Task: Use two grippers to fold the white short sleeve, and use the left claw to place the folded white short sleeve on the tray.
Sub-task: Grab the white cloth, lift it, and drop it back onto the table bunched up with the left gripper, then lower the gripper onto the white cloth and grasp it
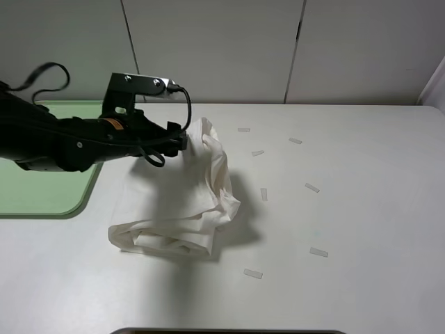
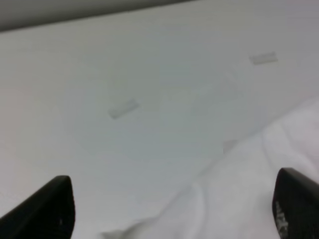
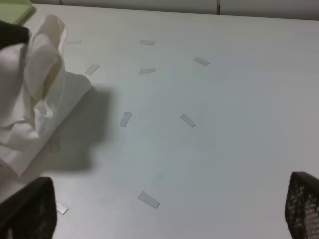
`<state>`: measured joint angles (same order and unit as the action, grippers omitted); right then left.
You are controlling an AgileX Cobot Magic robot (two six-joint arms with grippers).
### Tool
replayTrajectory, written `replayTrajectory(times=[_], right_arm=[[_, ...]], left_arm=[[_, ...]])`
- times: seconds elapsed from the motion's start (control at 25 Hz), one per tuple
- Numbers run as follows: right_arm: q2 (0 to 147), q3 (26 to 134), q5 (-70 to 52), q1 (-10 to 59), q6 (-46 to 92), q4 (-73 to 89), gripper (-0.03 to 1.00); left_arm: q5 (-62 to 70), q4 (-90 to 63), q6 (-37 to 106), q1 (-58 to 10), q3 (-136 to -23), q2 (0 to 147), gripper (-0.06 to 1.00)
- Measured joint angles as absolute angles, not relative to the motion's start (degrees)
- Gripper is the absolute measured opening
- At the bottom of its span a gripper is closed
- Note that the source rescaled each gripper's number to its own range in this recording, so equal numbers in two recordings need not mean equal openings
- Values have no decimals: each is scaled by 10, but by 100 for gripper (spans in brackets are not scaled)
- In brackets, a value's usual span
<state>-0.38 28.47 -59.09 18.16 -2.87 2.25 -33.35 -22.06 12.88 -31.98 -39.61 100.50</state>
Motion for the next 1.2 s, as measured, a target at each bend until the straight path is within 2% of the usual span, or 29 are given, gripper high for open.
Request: replayTrajectory(times=[0.24,0.56,0.92,1.2], right_arm=[[-4,285,-591,182,-29,23,100],[-4,285,-591,182,-29,23,100],[-4,285,-591,182,-29,23,100],[-4,285,-591,182,-29,23,100]], left_arm=[[-376,-108,40,-362,-421,1083,79],[-387,40,29,-404,-425,1121,79],[-379,21,-18,-405,-425,1107,79],[-248,-52,-75,-379,-425,961,79]])
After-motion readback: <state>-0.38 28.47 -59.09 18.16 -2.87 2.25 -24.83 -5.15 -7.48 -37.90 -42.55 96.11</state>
